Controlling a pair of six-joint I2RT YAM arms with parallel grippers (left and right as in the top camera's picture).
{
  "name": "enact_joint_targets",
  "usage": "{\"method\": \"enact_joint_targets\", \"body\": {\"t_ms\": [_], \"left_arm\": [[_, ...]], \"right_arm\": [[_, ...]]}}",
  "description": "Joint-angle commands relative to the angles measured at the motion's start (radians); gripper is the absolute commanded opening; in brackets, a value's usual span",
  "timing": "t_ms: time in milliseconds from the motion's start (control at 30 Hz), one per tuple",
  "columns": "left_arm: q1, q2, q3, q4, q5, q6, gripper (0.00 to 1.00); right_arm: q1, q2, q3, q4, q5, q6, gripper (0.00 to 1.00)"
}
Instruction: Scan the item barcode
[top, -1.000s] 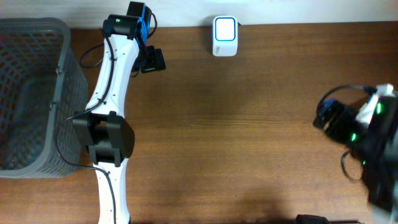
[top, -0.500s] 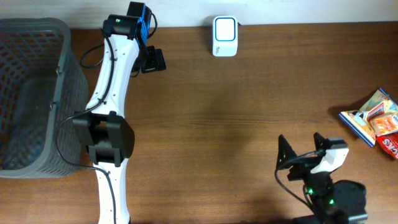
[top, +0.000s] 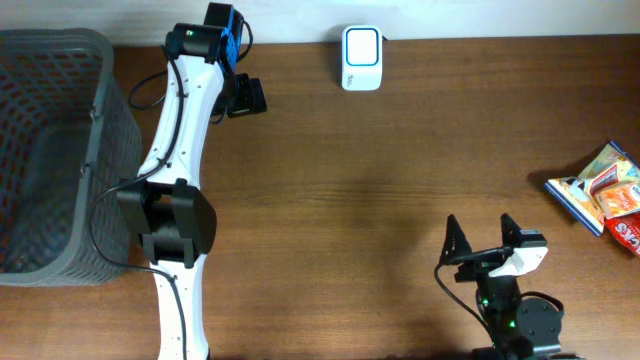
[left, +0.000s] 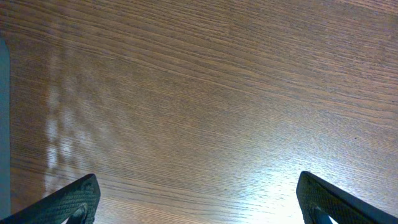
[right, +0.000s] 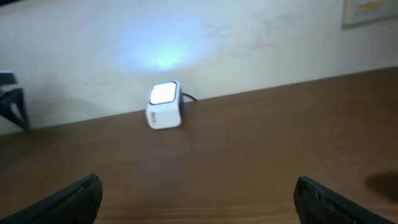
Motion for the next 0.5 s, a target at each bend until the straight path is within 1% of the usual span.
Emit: {"method": "enact_joint_targets", "body": {"t_ms": [0,167,300,467], "left_arm": [[-0.002,-0.007,-0.001,0.001,0.000,-0.003,0.99],[-0.002,-0.007,-0.001,0.001,-0.001,-0.003,0.99],[-0.002,-0.007,-0.001,0.001,-0.001,-0.003,0.99],[-0.002,-0.007,-0.001,0.001,0.000,-0.003,0.99]], "right_arm": [[-0.025,-0.012,-0.026,0.012,0.018,-0.011,0.98],[-0.025,-0.012,-0.098,0.102,0.043,-0.013,0.98],[-0.025,-0.012,-0.098,0.062,0.042,-0.014,0.98],[-0.023,-0.012,-0.098,0.062,0.039,-0.013,0.98]]}}
